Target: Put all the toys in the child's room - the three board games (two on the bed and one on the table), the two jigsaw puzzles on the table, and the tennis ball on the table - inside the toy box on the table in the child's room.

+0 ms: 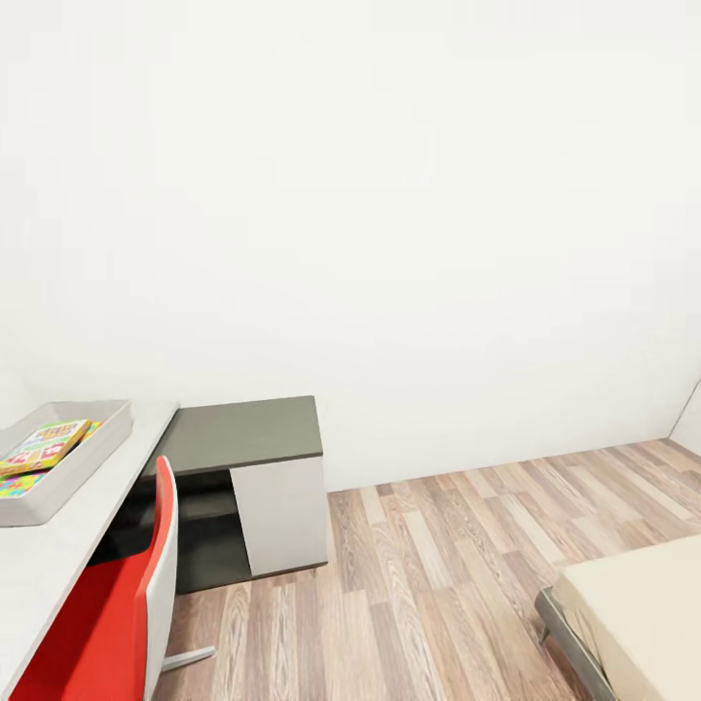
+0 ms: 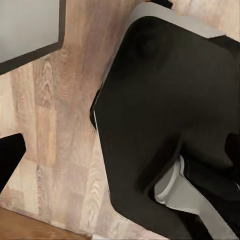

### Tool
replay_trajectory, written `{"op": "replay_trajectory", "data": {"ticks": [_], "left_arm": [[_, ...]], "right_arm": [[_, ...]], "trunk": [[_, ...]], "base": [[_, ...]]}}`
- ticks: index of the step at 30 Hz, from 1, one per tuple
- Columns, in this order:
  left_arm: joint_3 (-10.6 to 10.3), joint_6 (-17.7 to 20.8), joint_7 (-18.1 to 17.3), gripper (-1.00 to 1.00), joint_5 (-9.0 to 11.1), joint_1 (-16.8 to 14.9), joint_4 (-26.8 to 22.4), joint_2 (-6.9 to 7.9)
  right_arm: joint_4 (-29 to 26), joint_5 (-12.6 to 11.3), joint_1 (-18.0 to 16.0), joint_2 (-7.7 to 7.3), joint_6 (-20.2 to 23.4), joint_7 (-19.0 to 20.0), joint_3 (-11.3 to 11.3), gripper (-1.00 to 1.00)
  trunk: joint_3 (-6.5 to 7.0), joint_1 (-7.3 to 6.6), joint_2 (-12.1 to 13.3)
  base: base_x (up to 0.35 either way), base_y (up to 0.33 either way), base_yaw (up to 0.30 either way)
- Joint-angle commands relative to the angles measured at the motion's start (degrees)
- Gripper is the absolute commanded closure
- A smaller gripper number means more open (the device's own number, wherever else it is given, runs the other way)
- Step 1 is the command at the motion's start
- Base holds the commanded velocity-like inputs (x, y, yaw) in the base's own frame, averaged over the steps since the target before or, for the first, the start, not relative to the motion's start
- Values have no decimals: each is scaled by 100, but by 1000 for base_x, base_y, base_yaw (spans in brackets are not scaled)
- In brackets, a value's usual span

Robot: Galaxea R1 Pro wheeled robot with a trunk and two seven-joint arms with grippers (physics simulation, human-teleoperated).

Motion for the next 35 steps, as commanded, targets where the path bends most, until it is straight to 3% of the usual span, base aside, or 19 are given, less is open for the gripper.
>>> {"op": "replay_trajectory", "data": {"ticks": [1, 3, 7, 14, 35], "left_arm": [[-46, 16, 26, -100, 21, 132, 57, 7], [-49, 8, 16, -100, 6, 386, 125, 16], [-51, 4, 11, -100, -7, 566, 161, 92], [-51, 3, 9, -100, -23, 626, 172, 244], [-51, 3, 9, -100, -25, 630, 173, 261]], "right_arm": [[12, 33, 28, 187, -22, 23, -56, -100], [31, 17, 57, 520, -47, 16, -55, -100], [41, 9, 71, 776, -59, 12, -60, -100], [26, 20, 76, 796, -61, 11, -67, -100], [27, 29, 76, 840, -63, 11, -56, -100]], "trunk": [[-5, 3, -7], [-5, 3, -7], [-5, 3, -7], [-5, 3, -7], [-5, 3, -7]], "base": [[-18, 0, -2], [-10, 0, -1], [-4, 0, 0], [0, 0, 0], [0, 0, 0]]}}
